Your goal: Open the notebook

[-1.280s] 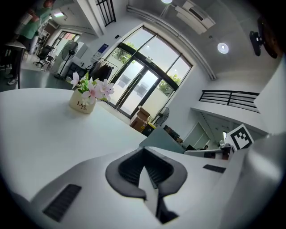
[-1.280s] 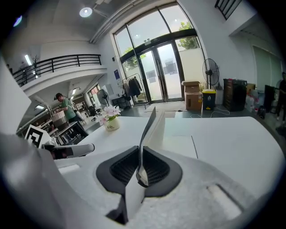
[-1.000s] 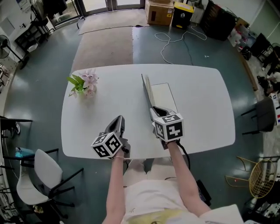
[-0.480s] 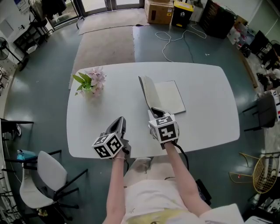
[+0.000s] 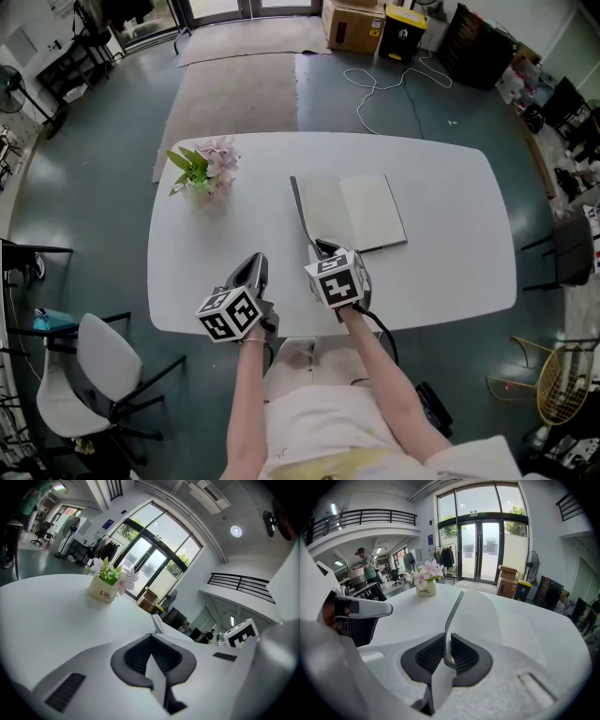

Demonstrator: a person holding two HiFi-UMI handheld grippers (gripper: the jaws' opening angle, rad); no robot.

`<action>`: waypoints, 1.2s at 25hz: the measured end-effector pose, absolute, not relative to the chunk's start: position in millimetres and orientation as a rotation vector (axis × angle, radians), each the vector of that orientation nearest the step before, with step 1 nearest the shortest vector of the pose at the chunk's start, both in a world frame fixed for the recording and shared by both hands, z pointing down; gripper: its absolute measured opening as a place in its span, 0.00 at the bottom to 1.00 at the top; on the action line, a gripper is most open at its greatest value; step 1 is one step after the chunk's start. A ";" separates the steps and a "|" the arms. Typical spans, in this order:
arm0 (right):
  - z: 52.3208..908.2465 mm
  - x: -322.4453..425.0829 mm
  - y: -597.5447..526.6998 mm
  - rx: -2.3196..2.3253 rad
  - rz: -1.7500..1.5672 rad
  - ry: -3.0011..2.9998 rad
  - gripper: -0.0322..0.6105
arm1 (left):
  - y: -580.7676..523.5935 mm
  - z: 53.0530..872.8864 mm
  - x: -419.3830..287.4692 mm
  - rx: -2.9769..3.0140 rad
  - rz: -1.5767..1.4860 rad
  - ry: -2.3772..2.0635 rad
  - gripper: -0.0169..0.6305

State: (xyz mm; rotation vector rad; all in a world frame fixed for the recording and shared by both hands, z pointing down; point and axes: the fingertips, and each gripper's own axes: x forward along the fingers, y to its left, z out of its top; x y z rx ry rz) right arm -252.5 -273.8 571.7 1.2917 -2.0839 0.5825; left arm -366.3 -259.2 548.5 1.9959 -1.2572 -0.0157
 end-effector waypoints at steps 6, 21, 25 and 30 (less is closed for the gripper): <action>584.7 -263.1 -274.3 1.258 0.581 -2.074 0.11 | -257.8 550.5 -381.7 1.957 -0.031 -1.300 0.02; 622.9 -291.0 -274.9 1.219 0.678 -2.087 0.14 | -247.8 557.9 -416.6 1.887 -0.065 -1.371 0.02; 625.6 -292.3 -272.7 1.214 0.702 -2.081 0.15 | -245.7 558.4 -419.8 1.883 -0.062 -1.371 0.02; 625.0 -286.8 -271.9 1.261 0.800 -2.114 0.20 | -245.8 558.6 -416.9 1.894 -0.056 -1.353 0.02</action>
